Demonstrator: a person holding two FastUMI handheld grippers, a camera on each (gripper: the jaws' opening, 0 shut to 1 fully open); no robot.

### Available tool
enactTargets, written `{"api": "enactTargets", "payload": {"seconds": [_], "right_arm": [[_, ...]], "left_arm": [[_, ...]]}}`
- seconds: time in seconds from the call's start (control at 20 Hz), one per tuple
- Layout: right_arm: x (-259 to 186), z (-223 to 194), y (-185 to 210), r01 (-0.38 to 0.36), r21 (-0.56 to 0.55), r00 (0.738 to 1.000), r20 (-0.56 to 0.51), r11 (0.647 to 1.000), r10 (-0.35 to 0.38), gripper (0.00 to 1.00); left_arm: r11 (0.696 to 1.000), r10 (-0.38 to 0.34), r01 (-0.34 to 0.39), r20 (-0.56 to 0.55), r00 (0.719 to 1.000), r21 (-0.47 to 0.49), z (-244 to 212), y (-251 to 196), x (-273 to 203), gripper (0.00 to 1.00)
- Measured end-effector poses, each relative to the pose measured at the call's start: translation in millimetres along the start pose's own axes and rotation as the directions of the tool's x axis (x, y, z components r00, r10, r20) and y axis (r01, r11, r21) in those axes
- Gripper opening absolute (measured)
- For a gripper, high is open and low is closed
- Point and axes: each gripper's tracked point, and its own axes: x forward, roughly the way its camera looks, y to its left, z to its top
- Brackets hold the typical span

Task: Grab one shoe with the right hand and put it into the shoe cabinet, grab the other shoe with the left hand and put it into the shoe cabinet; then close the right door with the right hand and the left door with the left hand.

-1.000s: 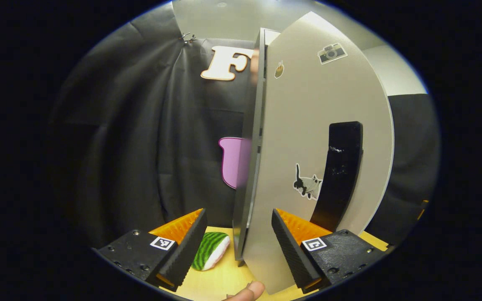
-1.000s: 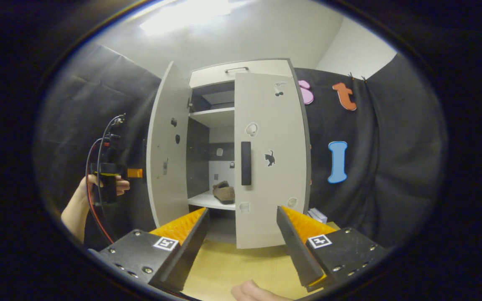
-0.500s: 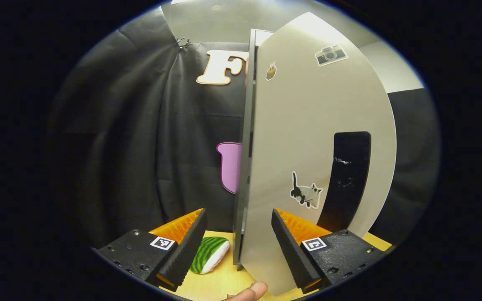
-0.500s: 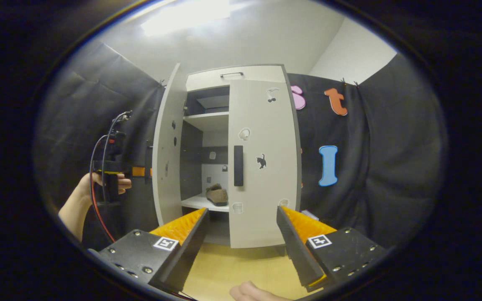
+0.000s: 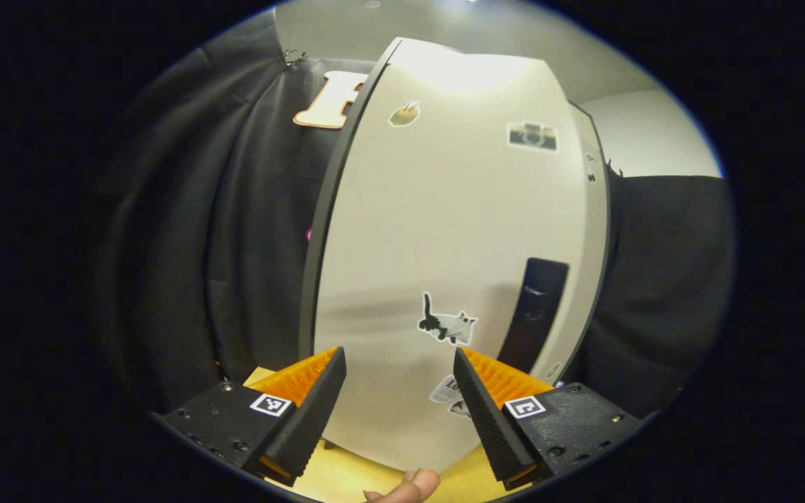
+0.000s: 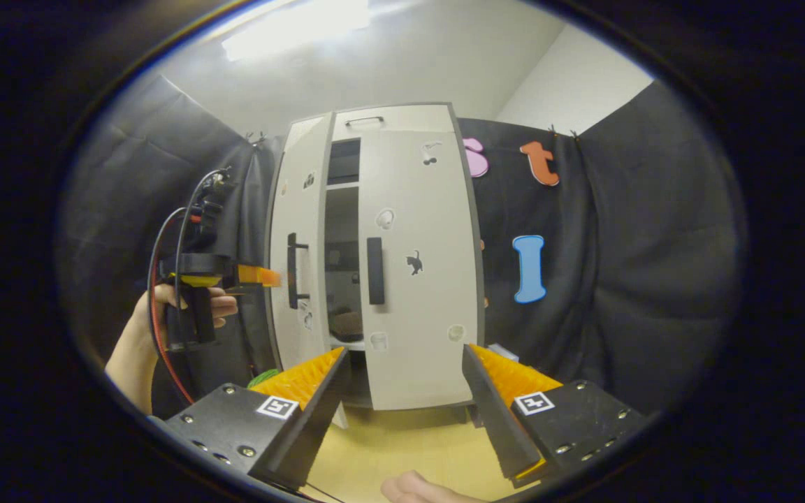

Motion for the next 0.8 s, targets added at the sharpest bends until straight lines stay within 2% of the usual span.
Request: {"api": "enactTargets", "payload": {"seconds": [0.05, 0.1, 0.3, 0.35, 0.4, 0.5, 0.6, 0.7, 0.75, 0.8], "right_arm": [[-2, 1, 0, 0.003, 0.000, 1.000, 0.004, 1.000, -0.003, 0.97], [-3, -1, 1, -0.001, 0.003, 1.000, 0.002, 1.000, 0.001, 0.96], [-10, -3, -1, -0.005, 0.009, 1.000, 0.003, 1.000, 0.005, 0.96], [-12, -3, -1, -0.004, 0.012, 1.000, 0.002, 1.000, 0.004, 0.96], [-14, -5, 0, -0.009, 0.016, 1.000, -0.002, 1.000, 0.009, 0.96], [-19, -6, -1, -0.012, 0.028, 1.000, -0.002, 1.000, 0.012, 0.96], [-23, -5, -6, -0.002, 0.025, 1.000, 0.001, 1.000, 0.002, 0.96], [-26, -3, -13, 0.018, 0.022, 1.000, 0.006, 1.000, -0.019, 0.97], [-26, -2, -15, 0.024, 0.024, 1.000, 0.008, 0.999, -0.024, 0.94], [-26, -3, -18, 0.029, 0.029, 1.000, 0.007, 0.999, -0.029, 0.97]], "left_arm": [[1.000, 0.005, -0.006, 0.011, 1.000, 0.011, 2, -3, -5, 0.96], [1.000, 0.014, -0.014, 0.017, 1.000, 0.027, 3, -6, -12, 0.97], [0.996, -0.004, 0.000, 0.036, 0.999, 0.091, 1, -23, -41, 0.96], [0.995, -0.007, 0.003, 0.039, 0.999, 0.104, 0, -28, -49, 0.93], [0.993, -0.008, 0.003, 0.041, 0.999, 0.115, -1, -32, -58, 0.96], [0.992, 0.018, -0.023, 0.039, 0.999, 0.127, -9, -33, -72, 0.96], [0.989, 0.032, -0.039, 0.051, 0.998, 0.146, -14, -35, -86, 0.96], [0.987, 0.016, -0.025, 0.060, 0.998, 0.162, -19, -43, -99, 0.96], [0.986, 0.014, -0.023, 0.055, 0.998, 0.166, -25, -45, -106, 0.96], [0.986, 0.015, -0.022, 0.043, 0.999, 0.167, -33, -46, -114, 0.96]]}}
